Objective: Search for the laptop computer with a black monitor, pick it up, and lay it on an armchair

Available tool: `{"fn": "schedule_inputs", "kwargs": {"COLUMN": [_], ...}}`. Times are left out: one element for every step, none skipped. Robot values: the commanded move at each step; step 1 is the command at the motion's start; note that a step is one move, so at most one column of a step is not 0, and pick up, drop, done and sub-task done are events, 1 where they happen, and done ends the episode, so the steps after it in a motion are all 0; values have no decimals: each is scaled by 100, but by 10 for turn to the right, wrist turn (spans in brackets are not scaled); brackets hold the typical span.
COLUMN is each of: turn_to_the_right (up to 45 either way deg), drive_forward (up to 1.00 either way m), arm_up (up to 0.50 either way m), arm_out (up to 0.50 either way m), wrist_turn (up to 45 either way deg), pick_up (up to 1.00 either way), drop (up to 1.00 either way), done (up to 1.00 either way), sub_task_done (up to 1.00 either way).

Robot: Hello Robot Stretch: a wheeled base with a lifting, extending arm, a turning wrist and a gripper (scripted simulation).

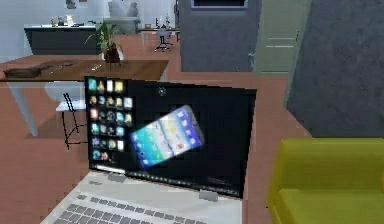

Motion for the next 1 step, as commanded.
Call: {"fn": "schedule_inputs", "kwargs": {"turn_to_the_right": [-450], "drive_forward": [0], "arm_up": [0], "arm_out": [0], "wrist_turn": [0], "pick_up": [0], "drop": [0], "done": [0], "sub_task_done": [0]}}
